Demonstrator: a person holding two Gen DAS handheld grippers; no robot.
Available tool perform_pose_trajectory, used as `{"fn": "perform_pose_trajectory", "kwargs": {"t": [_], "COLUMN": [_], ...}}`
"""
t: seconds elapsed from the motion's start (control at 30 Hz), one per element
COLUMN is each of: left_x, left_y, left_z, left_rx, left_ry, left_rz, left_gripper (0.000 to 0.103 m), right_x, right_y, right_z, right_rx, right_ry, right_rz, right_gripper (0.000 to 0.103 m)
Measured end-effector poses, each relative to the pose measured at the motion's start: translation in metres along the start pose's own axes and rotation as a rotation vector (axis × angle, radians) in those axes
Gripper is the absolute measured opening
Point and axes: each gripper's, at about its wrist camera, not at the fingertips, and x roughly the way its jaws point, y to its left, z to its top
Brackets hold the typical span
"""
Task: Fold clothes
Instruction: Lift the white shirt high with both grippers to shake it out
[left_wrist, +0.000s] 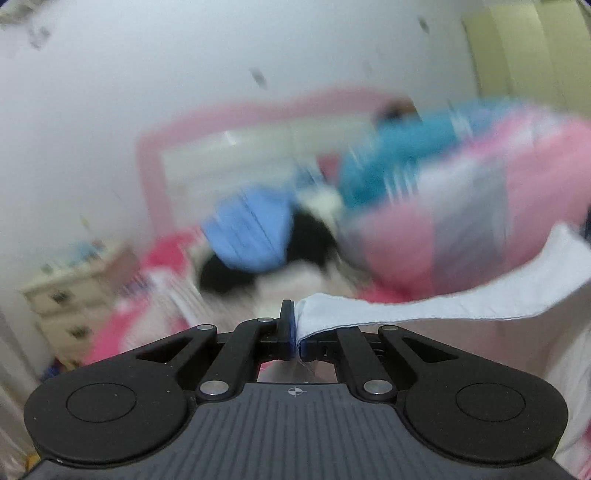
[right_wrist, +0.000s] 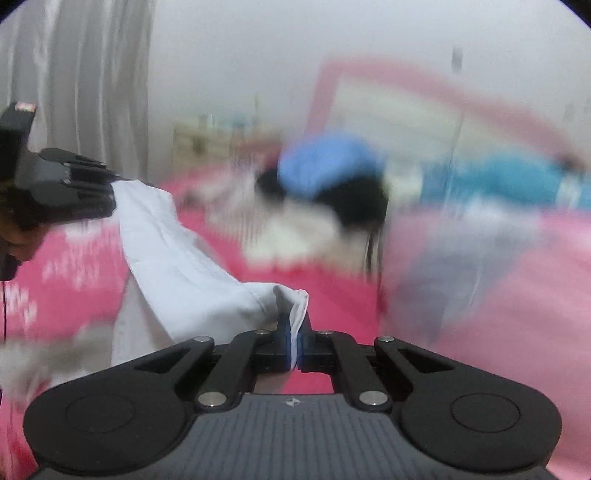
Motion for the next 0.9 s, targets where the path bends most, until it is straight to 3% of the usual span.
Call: {"fn": "perform_pose_trajectory", "kwargs": {"t": [0.1, 0.37, 0.43, 0.63, 0.9], "left_x": [-0.056, -0.202, -0.231, -0.289, -0.31], "left_y": [0.016, 0.019, 0.017, 0.008, 0.002], "left_z": [0.058, 0.178, 0.201, 0.232, 0.233], "left_rx": [-0.027, 0.103, 0.135, 0.211, 0.274], "left_ry": [-0.11, -0.383, -0.441, -0.538, -0.576], "left_rz": [0.073, 0.274, 0.324, 0.403, 0.428], "left_gripper": [0.002, 0.002, 0.002, 0.002, 0.002], "right_x": [-0.039, -0.162, -0.184, -0.232, -0.259], "right_y": [0.009, 0.025, 0.028, 0.04, 0.048], "right_z": [0.04, 0.151, 0.171, 0.208, 0.209], "right_rx": [-0.016, -0.101, -0.123, -0.184, -0.198], "right_ry": [-0.152, -0.512, -0.566, -0.67, -0.7], "right_rz": [-0.002, -0.005, -0.006, -0.007, 0.026], "right_gripper": [0.003, 0.003, 0.003, 0.003, 0.003]}}
